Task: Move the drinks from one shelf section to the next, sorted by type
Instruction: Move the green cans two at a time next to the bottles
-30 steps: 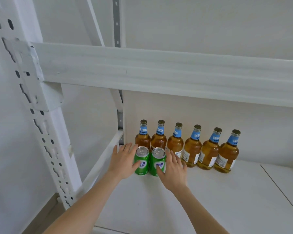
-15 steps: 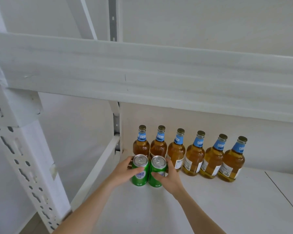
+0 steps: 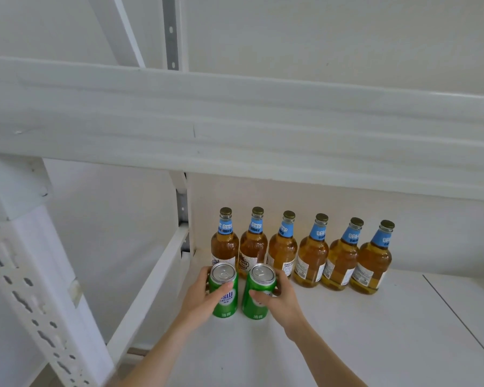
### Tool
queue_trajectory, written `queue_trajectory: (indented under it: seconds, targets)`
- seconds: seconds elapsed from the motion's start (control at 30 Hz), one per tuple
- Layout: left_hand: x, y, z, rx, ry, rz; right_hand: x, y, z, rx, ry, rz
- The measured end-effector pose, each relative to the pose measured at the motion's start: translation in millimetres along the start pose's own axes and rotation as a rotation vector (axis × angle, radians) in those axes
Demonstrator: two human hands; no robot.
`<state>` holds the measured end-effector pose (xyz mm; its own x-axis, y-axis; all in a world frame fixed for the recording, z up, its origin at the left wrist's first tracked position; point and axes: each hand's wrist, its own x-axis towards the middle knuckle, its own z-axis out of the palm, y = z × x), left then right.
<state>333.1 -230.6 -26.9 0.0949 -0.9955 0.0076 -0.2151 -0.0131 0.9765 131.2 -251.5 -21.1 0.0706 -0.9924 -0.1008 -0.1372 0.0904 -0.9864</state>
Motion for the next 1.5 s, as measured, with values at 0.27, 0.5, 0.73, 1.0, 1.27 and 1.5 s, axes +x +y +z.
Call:
queue_trajectory:
  seconds: [0.27, 0.5, 0.73, 1.0, 1.27, 1.5]
  targets:
    - [-31, -6, 12, -0.109, 0.150, -0.044, -27, 0, 0, 0.127, 0.035, 0.085]
    - [-55, -1, 15, -0.148, 0.160, -0.107, -56, -2, -14, 0.182, 0.074, 0.128]
    - [-75, 16, 35, -0.135, 0.108, -0.116, -81, 1, -43, 0.199, 0.129, 0.127]
    - [-106, 40, 74, -0.086, 0.031, -0.093, -115, 6, -87, 0.202, 0.146, 0.107]
    - [-153, 65, 134, -0.091, 0.071, -0.071, -167, 12, -151, 0.189, 0.129, 0.077]
    - [-197, 87, 200, -0.042, 0.048, -0.040, -212, 8, -226, 0.174, 0.132, 0.036]
